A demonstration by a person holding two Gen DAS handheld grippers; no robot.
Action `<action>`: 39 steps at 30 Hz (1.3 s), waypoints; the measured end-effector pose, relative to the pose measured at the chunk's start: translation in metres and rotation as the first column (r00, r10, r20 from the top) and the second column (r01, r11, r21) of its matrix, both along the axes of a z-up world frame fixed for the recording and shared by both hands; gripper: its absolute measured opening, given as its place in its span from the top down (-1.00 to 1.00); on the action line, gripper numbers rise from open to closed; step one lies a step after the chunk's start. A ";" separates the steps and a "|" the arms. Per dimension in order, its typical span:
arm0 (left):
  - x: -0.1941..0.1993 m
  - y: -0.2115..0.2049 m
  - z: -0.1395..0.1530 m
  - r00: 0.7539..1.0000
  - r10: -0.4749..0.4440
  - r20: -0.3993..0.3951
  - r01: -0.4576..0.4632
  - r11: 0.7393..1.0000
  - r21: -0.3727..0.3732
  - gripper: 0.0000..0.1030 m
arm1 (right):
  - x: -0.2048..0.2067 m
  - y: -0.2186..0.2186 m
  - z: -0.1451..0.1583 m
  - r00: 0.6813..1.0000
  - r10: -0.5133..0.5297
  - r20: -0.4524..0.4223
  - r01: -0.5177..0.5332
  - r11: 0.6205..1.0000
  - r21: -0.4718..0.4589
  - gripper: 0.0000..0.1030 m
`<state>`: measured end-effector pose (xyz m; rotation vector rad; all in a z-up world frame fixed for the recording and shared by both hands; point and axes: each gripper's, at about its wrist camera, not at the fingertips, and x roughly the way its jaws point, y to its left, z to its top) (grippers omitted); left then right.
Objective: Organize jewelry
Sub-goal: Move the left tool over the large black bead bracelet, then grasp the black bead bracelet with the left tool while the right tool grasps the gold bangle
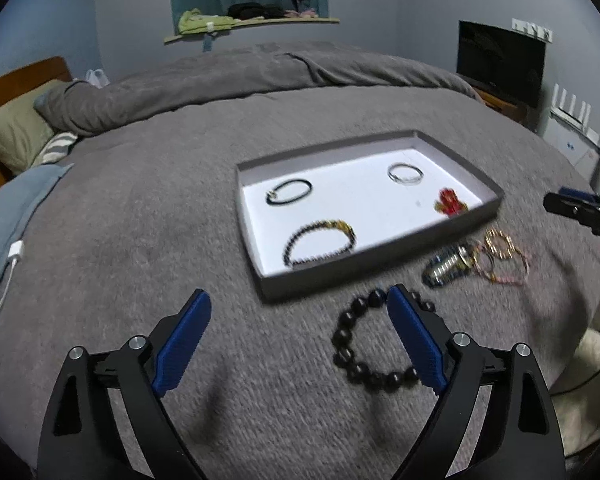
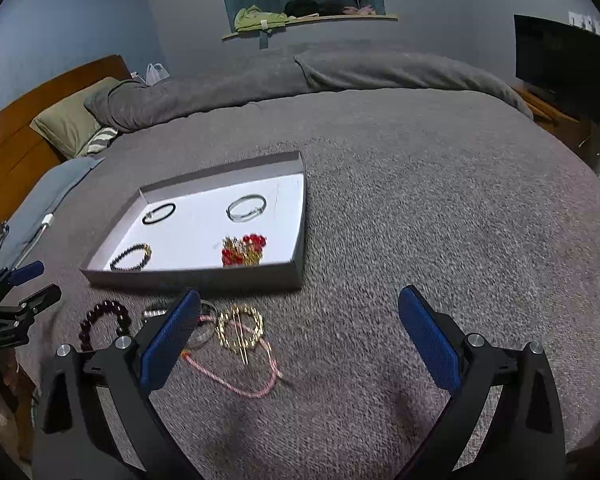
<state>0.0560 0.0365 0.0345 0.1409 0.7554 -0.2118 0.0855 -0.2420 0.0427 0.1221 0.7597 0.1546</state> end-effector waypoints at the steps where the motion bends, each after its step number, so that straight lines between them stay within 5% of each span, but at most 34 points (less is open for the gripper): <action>1: -0.001 -0.001 -0.002 1.000 -0.001 -0.006 0.001 1.000 0.002 -0.75 | -0.002 0.001 -0.003 1.000 0.001 -0.006 -0.001 1.000 -0.004 -0.90; 24: 0.000 -0.014 -0.047 0.992 0.001 -0.124 0.000 1.000 0.004 -0.75 | -0.009 0.023 -0.034 0.995 0.070 -0.068 -0.073 0.996 -0.042 -0.90; 39: 0.005 -0.016 -0.063 0.992 0.007 -0.130 -0.007 1.000 0.002 -0.88 | -0.001 0.052 -0.046 0.990 0.131 -0.048 -0.137 0.982 -0.132 -0.81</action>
